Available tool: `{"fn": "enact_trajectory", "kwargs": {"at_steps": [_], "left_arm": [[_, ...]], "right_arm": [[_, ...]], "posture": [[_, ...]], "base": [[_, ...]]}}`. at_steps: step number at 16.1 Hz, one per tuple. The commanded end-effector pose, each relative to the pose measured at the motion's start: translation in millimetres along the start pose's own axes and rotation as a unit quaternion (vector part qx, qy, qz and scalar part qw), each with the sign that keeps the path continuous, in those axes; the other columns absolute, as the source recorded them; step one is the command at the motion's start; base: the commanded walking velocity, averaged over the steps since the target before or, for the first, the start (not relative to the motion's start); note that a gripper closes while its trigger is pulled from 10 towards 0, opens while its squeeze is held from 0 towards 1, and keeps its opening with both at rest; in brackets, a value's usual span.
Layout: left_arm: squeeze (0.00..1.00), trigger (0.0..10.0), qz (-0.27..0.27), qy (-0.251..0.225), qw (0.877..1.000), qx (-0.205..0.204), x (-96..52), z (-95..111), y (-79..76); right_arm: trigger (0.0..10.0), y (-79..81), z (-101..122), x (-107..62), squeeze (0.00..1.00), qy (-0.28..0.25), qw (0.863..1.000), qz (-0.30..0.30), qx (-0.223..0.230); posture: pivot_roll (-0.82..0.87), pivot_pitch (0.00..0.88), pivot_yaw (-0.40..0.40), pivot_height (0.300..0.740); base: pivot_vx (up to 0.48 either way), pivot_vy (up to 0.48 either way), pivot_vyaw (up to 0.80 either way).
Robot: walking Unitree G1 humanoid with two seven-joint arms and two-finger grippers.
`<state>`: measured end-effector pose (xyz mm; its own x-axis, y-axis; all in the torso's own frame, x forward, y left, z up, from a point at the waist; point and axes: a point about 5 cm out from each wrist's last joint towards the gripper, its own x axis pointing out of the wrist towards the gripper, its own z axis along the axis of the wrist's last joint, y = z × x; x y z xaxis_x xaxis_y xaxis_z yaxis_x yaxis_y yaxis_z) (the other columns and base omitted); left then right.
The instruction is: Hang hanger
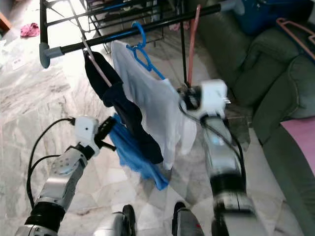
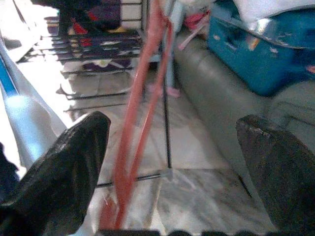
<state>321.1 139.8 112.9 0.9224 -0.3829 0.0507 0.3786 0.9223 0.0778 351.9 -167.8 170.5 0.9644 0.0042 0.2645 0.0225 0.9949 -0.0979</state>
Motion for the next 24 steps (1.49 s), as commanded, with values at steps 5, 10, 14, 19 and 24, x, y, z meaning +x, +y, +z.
{"fn": "enact_trajectory", "kwargs": {"at_steps": [5,10,14,19,24], "left_arm": [[0.0,10.0,0.025,0.015,1.0,-0.001,-15.6,-13.2,6.3],[0.0,10.0,0.007,0.003,0.999,-0.035,-15.7,-11.2,-7.0],[0.0,10.0,0.005,-0.007,0.999,-0.042,-20.6,-8.2,-7.2],[0.0,10.0,0.001,-0.007,0.999,-0.053,-24.5,-8.0,-8.4],[0.0,10.0,-0.017,-0.005,0.998,-0.058,-21.3,-8.1,-13.2]], "right_arm": [[10.0,-2.1,-10.4,-78.1,0.0,0.021,0.999,-0.037,-0.004],[10.0,-11.8,-3.0,-101.7,0.0,0.033,0.998,-0.052,-0.014],[10.0,-11.8,1.5,-99.2,0.0,0.04,0.998,-0.045,-0.016],[10.0,-5.8,1.7,-96.1,0.0,0.048,0.998,-0.03,-0.014],[10.0,-6.3,2.0,-99.1,0.0,0.052,0.998,-0.032,-0.018]], "posture": [[-0.05,0.22,0.096,0.74],[-0.07,0.226,0.074,0.74],[-0.05,0.225,0.054,0.74],[-0.05,0.222,0.047,0.74],[-0.07,0.228,0.053,0.74]], "base": [[0.0,0.0,0.0],[0.0,0.0,0.0],[0.0,0.0,0.0],[0.1,0.0,-0.65],[0.301,0.147,-0.8]]}}
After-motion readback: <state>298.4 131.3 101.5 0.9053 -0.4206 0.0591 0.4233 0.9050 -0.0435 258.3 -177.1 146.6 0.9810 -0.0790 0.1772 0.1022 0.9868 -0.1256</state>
